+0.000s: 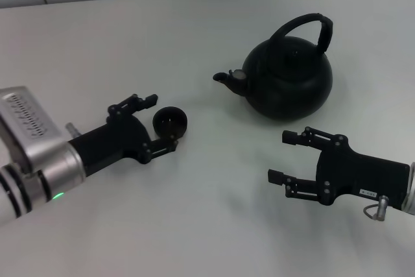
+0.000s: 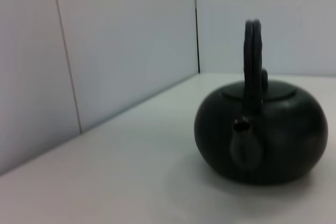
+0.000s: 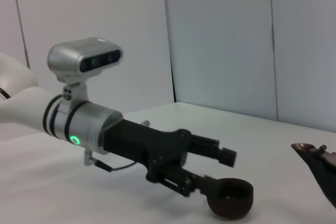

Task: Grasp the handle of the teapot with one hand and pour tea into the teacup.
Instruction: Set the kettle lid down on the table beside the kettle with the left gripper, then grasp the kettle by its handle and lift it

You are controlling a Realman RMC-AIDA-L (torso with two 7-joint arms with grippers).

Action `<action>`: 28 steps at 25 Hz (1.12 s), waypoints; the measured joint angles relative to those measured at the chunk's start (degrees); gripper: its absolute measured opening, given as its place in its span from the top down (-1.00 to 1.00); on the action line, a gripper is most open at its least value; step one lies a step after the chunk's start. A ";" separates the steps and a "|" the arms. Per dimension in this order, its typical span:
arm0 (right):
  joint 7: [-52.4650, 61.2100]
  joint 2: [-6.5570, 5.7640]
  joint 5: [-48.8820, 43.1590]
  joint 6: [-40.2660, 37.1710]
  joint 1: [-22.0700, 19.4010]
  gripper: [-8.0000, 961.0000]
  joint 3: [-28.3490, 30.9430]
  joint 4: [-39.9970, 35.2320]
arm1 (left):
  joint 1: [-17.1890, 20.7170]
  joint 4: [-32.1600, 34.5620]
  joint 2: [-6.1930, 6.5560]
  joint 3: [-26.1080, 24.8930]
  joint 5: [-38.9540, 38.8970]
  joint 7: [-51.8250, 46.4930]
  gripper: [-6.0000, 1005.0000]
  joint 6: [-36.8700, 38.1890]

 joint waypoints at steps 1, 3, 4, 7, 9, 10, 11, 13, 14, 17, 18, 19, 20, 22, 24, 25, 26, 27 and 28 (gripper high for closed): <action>0.00 0.00 0.00 0.06 0.00 -0.65 0.00 0.00 | 0.00 0.00 0.00 0.00 0.00 0.00 -0.62 0.00; 0.00 0.00 0.00 0.32 0.07 -0.64 0.00 0.00 | 2.88 2.50 0.21 0.25 0.16 -0.45 -0.62 4.81; 0.00 0.00 0.00 0.44 0.13 -0.64 0.00 0.00 | 3.84 3.22 0.25 0.34 0.20 -0.59 -0.62 6.17; 0.00 0.00 0.00 0.67 0.36 -0.64 0.00 0.00 | 7.82 6.68 0.45 0.79 0.27 -0.73 -0.62 11.02; 0.00 0.00 0.04 0.69 0.44 -0.64 0.00 0.00 | 10.08 8.97 0.57 1.56 0.31 -0.96 -0.62 14.15; 0.00 0.00 0.07 0.72 0.45 -0.64 0.00 0.00 | 11.58 10.89 0.65 2.25 0.30 -1.57 -0.62 16.17; 0.00 0.00 0.12 0.77 0.47 -0.64 0.00 0.00 | 12.52 12.19 0.66 2.63 0.31 -2.52 -0.62 17.40; 0.00 0.00 0.20 1.02 0.56 -0.64 0.00 0.00 | 14.72 15.52 0.76 3.09 0.30 -5.59 -0.62 20.14; 0.00 0.00 0.21 1.19 0.60 -0.64 0.00 0.01 | 15.66 16.81 0.80 3.12 0.31 -6.79 -0.62 21.15; 0.00 0.06 0.27 1.83 0.70 -0.64 0.00 0.13 | 18.49 19.99 1.21 3.38 0.57 -8.39 -0.62 24.07; 0.00 0.06 0.30 2.03 0.73 -0.64 0.00 0.20 | 19.36 20.82 1.48 3.51 0.69 -8.48 -0.62 24.95; 0.00 0.06 0.31 2.18 0.74 -0.64 0.00 0.24 | 20.06 21.37 1.88 3.62 1.07 -8.49 -0.62 25.70; 0.00 0.07 0.32 2.26 0.74 -0.64 0.00 0.29 | 20.31 21.53 2.05 3.65 1.19 -8.49 -0.62 25.92; 0.02 0.15 0.34 2.36 0.76 -0.64 0.06 0.45 | 20.98 21.77 2.87 3.65 1.74 -8.50 -0.62 26.36; 0.17 0.16 0.34 2.38 0.77 -0.64 0.07 0.47 | 21.40 21.85 3.42 3.65 1.82 -8.51 -0.61 26.48; 0.33 0.16 0.35 2.41 0.76 -0.64 0.09 0.48 | 21.56 21.91 3.64 3.65 1.82 -8.51 -0.61 26.52; 0.48 0.17 0.36 2.42 0.77 -0.64 0.09 0.48 | 21.66 21.99 3.77 3.65 1.82 -8.52 -0.61 26.57; 0.60 0.17 0.36 2.45 0.77 -0.64 0.09 0.48 | 21.77 22.06 3.93 3.65 1.82 -8.52 -0.61 26.63; 0.60 0.17 0.36 2.45 0.77 -0.64 0.09 0.48 | 21.89 22.10 4.08 3.65 1.82 -8.52 -0.61 26.71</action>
